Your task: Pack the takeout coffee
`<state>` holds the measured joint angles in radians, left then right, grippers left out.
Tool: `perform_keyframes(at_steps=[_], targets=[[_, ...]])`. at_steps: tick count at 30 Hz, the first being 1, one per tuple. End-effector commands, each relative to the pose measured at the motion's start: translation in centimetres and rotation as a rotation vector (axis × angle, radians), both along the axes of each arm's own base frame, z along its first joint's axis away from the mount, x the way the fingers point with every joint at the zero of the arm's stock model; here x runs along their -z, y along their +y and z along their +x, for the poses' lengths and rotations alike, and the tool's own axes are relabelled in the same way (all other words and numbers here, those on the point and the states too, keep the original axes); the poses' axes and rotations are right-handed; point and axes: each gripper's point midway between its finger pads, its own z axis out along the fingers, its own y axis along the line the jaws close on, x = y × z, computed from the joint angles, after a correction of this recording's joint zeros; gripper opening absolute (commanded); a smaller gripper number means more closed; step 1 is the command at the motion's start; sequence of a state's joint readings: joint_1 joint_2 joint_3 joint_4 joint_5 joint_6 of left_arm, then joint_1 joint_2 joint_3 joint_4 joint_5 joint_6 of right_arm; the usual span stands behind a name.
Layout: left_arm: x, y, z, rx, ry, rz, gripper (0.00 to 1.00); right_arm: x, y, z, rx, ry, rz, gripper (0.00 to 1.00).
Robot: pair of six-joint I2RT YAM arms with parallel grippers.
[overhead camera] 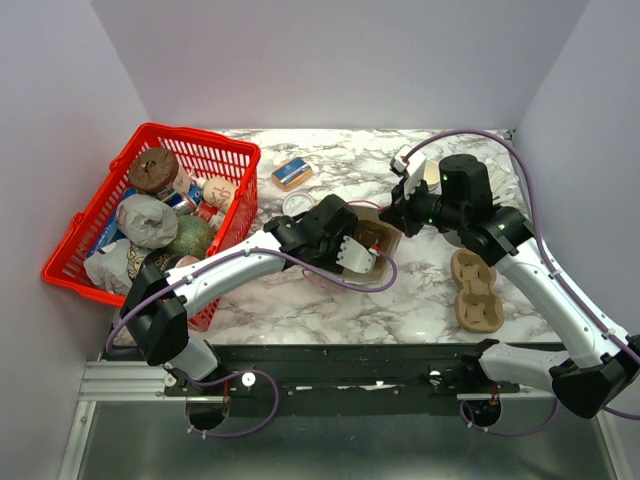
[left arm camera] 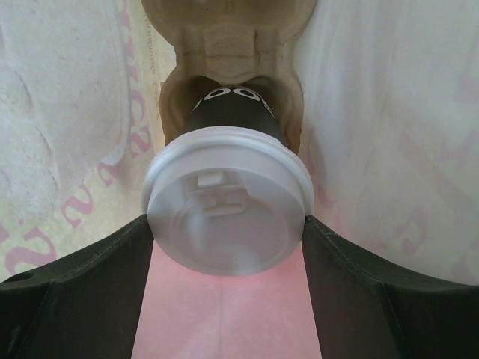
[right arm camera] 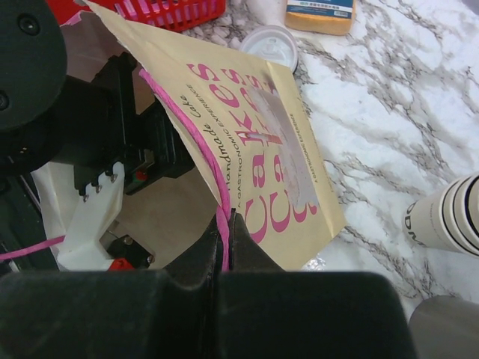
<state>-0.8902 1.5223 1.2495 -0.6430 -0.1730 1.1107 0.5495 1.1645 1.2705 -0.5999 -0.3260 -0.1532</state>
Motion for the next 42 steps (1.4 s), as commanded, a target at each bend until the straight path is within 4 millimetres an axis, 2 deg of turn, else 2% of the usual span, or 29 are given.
perform_keyframes(at_steps=[1,5,14,21,25,31,32,35,39,42], targets=[[-0.8,-0.1,0.3,-0.006,-0.02,-0.047,0.0,0.1,0.7,-1.5,-0.07,0.054,0.029,0.0],[-0.5,-0.6,0.2,0.003,-0.006,-0.067,0.0,0.4,0.9,-2.2,-0.105,0.074,0.031,0.0],[0.9,-0.9,1.3,0.004,0.009,-0.072,0.0,1.0,0.4,-2.2,-0.101,0.09,0.003,0.0],[1.7,-1.8,2.4,0.02,0.007,-0.1,0.0,2.0,-0.5,-1.4,-0.067,0.106,-0.027,0.01],[2.8,-1.5,3.0,0.016,0.02,-0.084,0.0,2.5,-0.7,-1.0,-0.06,0.115,-0.039,0.0],[4.0,-1.5,3.9,-0.021,0.068,-0.082,0.0,2.5,-0.9,-0.6,-0.053,0.113,-0.044,0.0],[3.6,-1.6,4.4,-0.035,0.065,-0.093,0.0,2.5,-0.9,-0.5,-0.053,0.113,-0.044,0.01],[3.9,-1.7,4.9,-0.056,0.091,-0.091,0.0,2.5,-1.0,-0.3,-0.05,0.11,-0.048,0.01],[4.1,-1.7,5.3,-0.07,0.102,-0.089,0.11,2.5,-1.1,-0.2,-0.046,0.108,-0.051,0.0],[3.9,-1.8,5.0,-0.081,0.15,-0.098,0.25,2.7,-1.5,0.1,-0.031,0.101,-0.064,0.0]])
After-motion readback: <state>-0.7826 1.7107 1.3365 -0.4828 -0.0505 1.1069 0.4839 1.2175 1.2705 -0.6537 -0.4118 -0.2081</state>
